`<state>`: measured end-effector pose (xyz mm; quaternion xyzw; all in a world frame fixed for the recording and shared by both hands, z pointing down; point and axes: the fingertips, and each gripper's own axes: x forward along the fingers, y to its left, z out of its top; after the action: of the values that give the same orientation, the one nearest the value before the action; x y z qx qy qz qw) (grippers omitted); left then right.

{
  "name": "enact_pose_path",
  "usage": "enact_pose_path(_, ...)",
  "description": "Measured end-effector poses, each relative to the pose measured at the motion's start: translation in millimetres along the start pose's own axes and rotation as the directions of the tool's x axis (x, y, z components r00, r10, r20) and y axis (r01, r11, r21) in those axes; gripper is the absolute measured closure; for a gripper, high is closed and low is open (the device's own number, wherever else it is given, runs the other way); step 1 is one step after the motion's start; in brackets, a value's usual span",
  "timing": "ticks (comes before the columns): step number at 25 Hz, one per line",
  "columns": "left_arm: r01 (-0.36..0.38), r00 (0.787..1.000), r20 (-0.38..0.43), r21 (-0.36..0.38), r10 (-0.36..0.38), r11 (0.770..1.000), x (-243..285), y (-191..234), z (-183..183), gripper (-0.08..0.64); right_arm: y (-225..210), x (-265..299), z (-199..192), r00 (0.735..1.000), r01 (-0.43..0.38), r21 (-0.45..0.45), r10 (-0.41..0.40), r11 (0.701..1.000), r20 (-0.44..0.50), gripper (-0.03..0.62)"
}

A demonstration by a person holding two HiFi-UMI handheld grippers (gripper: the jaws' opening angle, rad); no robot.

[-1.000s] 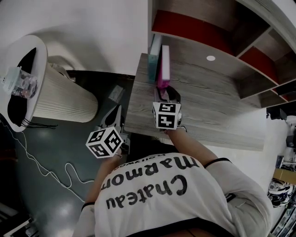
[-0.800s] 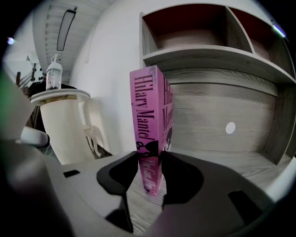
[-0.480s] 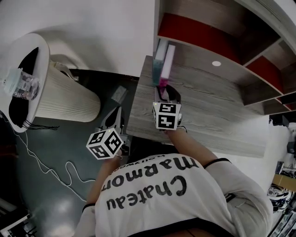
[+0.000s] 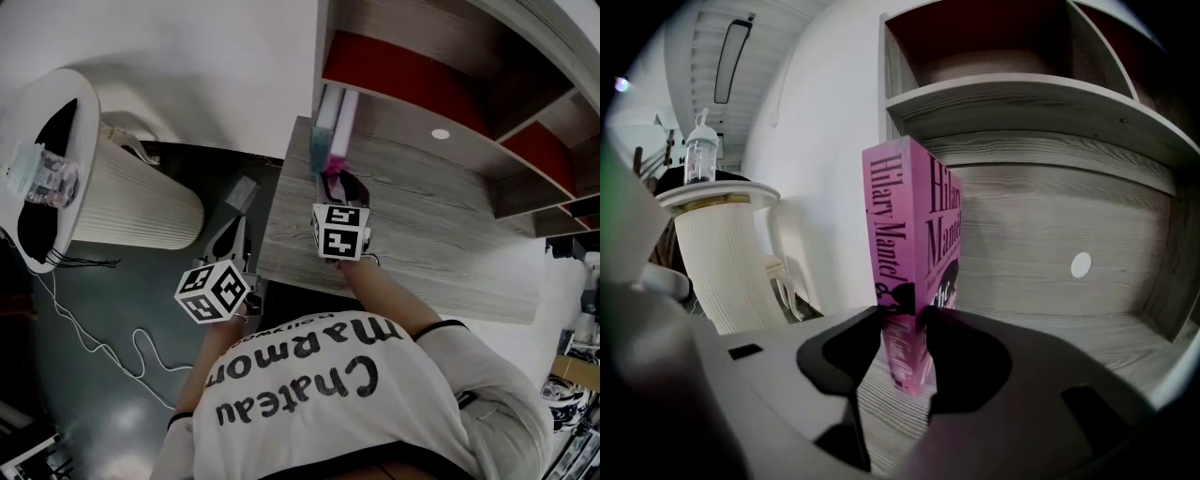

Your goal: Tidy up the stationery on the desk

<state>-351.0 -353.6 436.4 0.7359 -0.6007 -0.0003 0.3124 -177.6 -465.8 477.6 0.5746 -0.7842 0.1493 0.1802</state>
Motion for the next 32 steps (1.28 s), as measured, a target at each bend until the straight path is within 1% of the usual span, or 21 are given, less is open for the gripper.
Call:
enact_pose_path(13, -0.013, 1.000, -0.002, -0.004, 0.013, 1.000, 4, 4, 1, 0.545, -6, 10, 7, 1.000, -0.006, 0.020, 0.006, 1.000, -0.010, 0.423)
enact_pose_path(20, -0.029, 1.000, -0.002, -0.011, 0.029, 1.000, 2, 12, 1, 0.545, -11, 16, 11, 1.000, 0.012, 0.024, -0.012, 1.000, -0.005, 0.424)
enact_pose_path(32, -0.030, 0.999, -0.016, -0.020, 0.030, 0.999, 3, 20, 0, 0.545, -15, 23, 14, 1.000, 0.032, 0.032, -0.032, 0.999, -0.001, 0.425)
